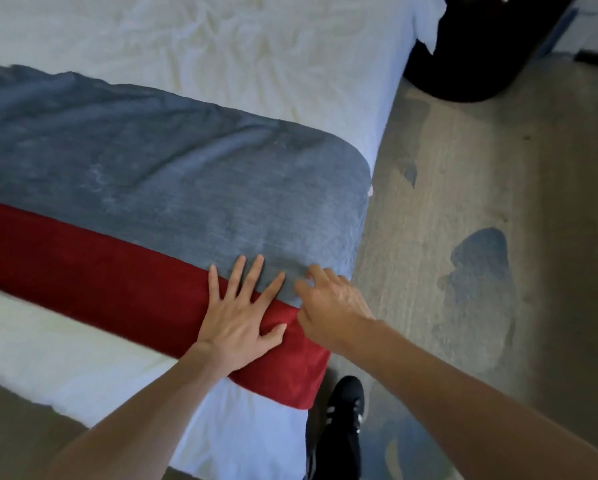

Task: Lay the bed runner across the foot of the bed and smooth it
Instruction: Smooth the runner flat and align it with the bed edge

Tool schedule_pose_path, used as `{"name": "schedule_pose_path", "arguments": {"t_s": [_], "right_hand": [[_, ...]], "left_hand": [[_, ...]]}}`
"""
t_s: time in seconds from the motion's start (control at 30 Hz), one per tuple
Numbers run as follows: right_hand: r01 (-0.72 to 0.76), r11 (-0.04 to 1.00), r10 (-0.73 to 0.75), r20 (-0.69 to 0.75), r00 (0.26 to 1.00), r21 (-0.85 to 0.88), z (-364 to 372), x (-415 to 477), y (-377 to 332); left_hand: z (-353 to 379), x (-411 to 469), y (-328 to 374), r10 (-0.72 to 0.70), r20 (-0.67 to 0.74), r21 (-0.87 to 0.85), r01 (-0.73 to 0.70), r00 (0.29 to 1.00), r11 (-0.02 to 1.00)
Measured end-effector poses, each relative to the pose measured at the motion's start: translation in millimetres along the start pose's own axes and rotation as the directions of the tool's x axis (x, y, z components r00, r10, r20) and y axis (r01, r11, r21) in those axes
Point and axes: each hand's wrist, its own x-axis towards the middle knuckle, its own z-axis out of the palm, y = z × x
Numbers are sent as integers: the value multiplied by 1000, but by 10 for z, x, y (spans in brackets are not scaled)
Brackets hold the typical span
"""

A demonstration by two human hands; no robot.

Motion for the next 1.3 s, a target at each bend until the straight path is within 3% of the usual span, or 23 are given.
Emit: {"name": "schedule_pose_path", "arguments": {"t_s": [0.17,0.4,0.63,0.73,0.87,0.97,1.07,1.1,1.3], "right_hand": [[129,985,-127,26,992,-114,-185,521,102],[246,960,-243,41,969,-131,-181,808,90],[362,925,-333,211,919,-118,-229,979,222],[392,915,-367,201,908,-98,-275,1027,251],[462,881,-446,149,882,-99,-401,1313,316],[416,900,-402,123,907,-130,-525,1662,482],[297,945,-281,121,952,-138,-686,1976,704],[272,952,-255,125,959,-142,-745,2054,774],[187,968,-164,145,976,-168,-1036,2383,1188]], "left_hand": [[-63,-32,23,-64,-28,-87,61,998,994],[-88,-83,69,-176,-50,-140,167,983,976],[-100,-72,120,-476,-7,-91,473,880,876],[-136,-86,233,-661,28,-119,659,750,742],[-231,-118,486,-870,86,-194,865,485,462],[-304,-118,588,-977,83,-279,946,197,167],[-394,-110,623,-983,132,-375,912,-127,-168],[-434,-115,646,-967,150,-382,891,-204,-247],[-586,-71,869,-925,153,-467,800,-347,-377]]}}
